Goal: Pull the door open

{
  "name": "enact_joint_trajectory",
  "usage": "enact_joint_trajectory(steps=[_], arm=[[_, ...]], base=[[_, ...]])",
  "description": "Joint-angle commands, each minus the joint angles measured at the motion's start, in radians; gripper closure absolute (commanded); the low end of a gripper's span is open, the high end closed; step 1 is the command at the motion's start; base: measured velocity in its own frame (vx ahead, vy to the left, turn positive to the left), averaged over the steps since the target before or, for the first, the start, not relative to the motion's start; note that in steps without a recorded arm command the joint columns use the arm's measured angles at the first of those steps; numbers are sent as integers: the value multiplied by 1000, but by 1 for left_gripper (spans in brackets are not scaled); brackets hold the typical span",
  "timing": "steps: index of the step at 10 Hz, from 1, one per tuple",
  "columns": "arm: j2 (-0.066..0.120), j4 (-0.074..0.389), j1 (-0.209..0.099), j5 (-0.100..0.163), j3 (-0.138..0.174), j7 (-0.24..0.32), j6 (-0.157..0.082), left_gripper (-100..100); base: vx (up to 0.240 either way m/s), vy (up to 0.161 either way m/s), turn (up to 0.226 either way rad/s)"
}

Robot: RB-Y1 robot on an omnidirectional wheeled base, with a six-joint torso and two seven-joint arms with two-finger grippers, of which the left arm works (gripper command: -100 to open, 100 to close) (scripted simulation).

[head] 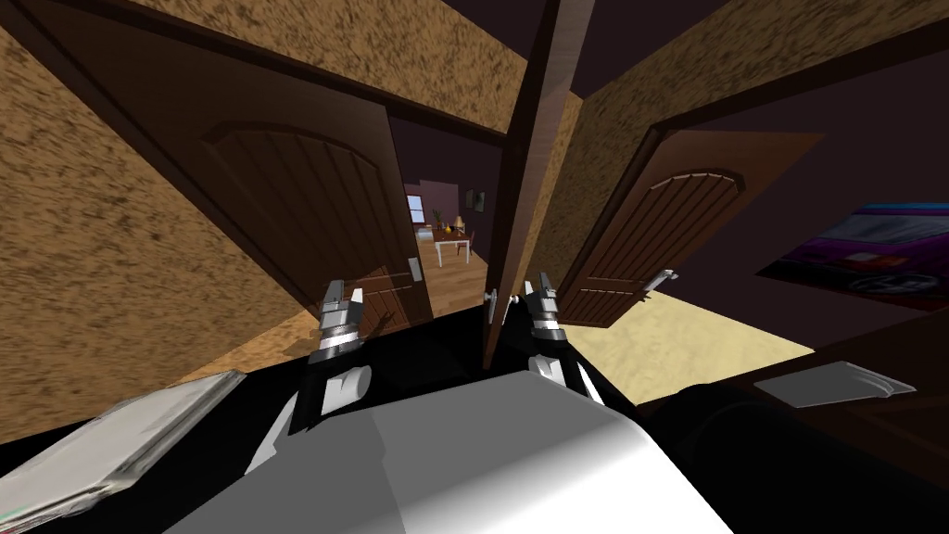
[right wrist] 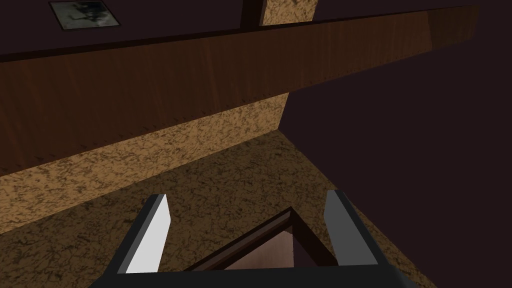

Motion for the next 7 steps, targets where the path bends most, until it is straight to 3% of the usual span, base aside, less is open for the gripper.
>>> enact_joint_trajectory(steps=[1, 4, 5, 6, 7], arm=[[2, 32, -15, 5, 10, -8, -2, -100], [3, 113, -69, 22, 44, -39, 0, -100], [3, 119, -69, 22, 44, -39, 0, -100], [3, 155, -97, 31, 62, -55, 0, -100], [3, 165, -97, 31, 62, -55, 0, -100]], base=[[46, 32, -40], [40, 31, -71], [38, 35, -42], [45, 41, -91], [40, 34, -57]])
